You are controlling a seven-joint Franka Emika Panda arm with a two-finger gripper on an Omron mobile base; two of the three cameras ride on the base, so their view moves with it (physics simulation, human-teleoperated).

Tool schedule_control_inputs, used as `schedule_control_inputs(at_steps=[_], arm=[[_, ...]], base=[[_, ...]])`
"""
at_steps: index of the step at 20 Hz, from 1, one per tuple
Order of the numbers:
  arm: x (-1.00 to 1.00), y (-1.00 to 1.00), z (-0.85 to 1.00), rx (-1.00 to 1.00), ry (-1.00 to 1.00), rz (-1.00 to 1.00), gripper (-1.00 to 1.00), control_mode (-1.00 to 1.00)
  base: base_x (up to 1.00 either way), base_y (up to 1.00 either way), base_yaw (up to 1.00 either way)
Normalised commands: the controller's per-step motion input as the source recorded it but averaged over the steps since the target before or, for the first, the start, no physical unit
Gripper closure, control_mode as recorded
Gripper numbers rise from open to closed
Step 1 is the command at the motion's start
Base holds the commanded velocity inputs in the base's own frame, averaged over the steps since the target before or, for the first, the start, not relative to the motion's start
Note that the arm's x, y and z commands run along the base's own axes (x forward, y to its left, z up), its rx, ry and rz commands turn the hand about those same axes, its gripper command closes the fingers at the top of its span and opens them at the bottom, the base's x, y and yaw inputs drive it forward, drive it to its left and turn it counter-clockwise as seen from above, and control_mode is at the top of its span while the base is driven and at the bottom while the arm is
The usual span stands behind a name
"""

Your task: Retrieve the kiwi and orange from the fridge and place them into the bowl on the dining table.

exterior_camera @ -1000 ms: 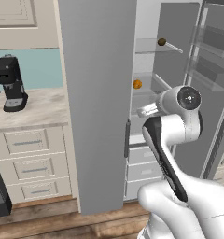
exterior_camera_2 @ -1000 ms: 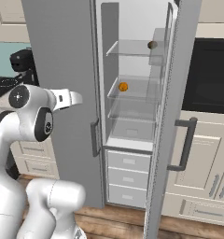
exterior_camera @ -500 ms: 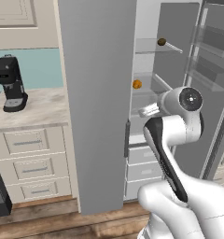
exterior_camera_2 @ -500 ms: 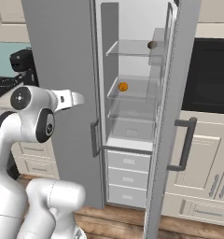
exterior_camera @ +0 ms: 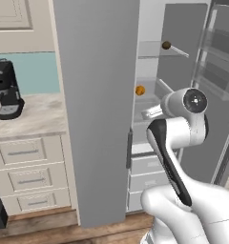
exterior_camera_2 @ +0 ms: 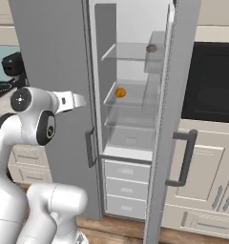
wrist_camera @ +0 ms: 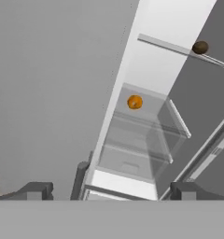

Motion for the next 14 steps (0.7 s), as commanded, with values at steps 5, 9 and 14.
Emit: schedule_control_inputs(at_steps=[5, 9, 14], arm=[[0.00, 0.00, 0.00, 0.00, 0.00, 0.00, -1.00, 1.00], [0.00, 0.00, 0.00, 0.00, 0.00, 0.00, -1.00, 1.00], [0.00, 0.00, 0.00, 0.00, 0.00, 0.00, -1.00, 1.00]], base=[[0.37, -0.25, -0.01], [0.13, -0.39, -0.08], [0.12, -0.35, -0.11]])
